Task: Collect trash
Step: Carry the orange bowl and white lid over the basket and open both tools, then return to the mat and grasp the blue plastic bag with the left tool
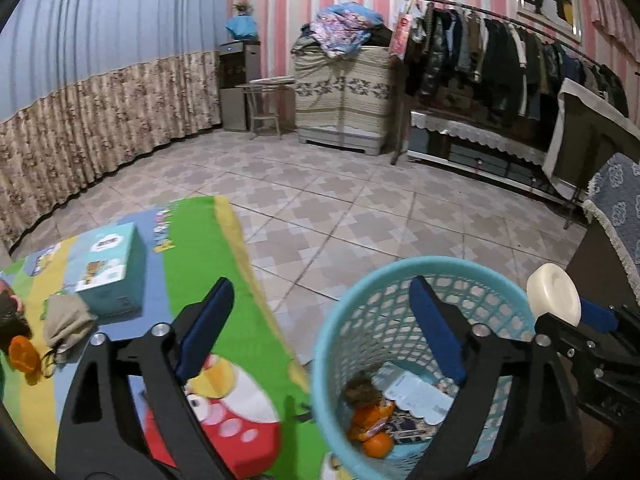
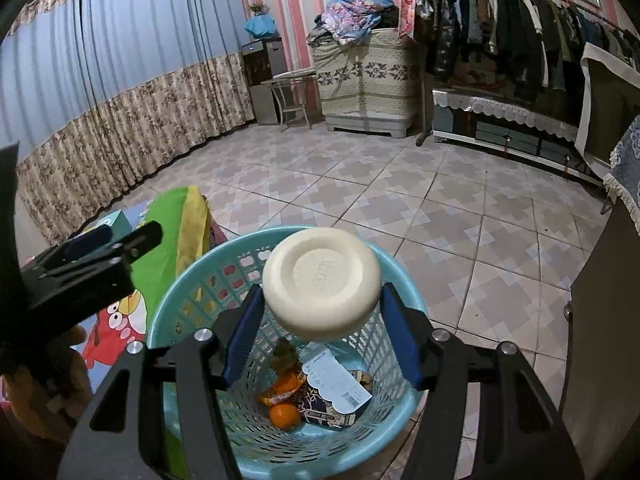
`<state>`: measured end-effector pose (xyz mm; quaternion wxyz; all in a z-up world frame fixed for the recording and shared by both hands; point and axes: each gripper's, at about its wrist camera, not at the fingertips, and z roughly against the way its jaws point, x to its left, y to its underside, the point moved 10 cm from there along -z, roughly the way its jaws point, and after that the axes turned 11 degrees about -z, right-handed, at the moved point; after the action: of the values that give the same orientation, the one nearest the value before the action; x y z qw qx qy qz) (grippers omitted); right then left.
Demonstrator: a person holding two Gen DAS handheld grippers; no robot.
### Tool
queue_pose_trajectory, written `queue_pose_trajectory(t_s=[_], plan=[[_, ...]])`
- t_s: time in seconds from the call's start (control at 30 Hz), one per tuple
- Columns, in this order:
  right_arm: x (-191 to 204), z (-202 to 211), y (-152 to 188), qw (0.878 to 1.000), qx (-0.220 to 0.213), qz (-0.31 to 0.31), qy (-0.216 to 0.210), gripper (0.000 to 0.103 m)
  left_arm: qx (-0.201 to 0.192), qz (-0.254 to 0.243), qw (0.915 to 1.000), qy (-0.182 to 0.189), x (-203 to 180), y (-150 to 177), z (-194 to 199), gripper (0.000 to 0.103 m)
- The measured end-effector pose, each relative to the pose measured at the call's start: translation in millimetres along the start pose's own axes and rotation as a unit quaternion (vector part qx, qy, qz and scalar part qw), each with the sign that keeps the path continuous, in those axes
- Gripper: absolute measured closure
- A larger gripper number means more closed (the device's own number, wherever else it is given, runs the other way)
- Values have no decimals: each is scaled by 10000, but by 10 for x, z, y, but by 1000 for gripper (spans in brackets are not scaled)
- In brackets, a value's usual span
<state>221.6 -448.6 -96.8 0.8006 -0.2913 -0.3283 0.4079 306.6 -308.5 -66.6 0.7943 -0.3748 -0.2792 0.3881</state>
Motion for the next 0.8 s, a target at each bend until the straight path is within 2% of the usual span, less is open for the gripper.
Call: queue_pose_trajectory(t_s=[0.13,0.23,0.3,0.5,0.67,0.8], plan=[[90,-77,48,9999,52,101,22,44,-35,-63,9994,-329,182,69,113,8],[117,-108,55,10000,35,63,37,43,-55,-64,9991,-406,289,121,205,6],[98,-111,40,10000,-7,-10,62,27,-75,-30,9990,-438,362,149,269,6],[65,-73,-8,9995,-189,-211,99,12,-118,84,9986,-501,529,235,478,6],[50,-49,-42,9989,-308,-332,138,6,-100,147,9982,-574,677,380,645,6],[149,11,-37,9984,-412,-366,85,5,-39,259,9982,-539,802,523,745,6]])
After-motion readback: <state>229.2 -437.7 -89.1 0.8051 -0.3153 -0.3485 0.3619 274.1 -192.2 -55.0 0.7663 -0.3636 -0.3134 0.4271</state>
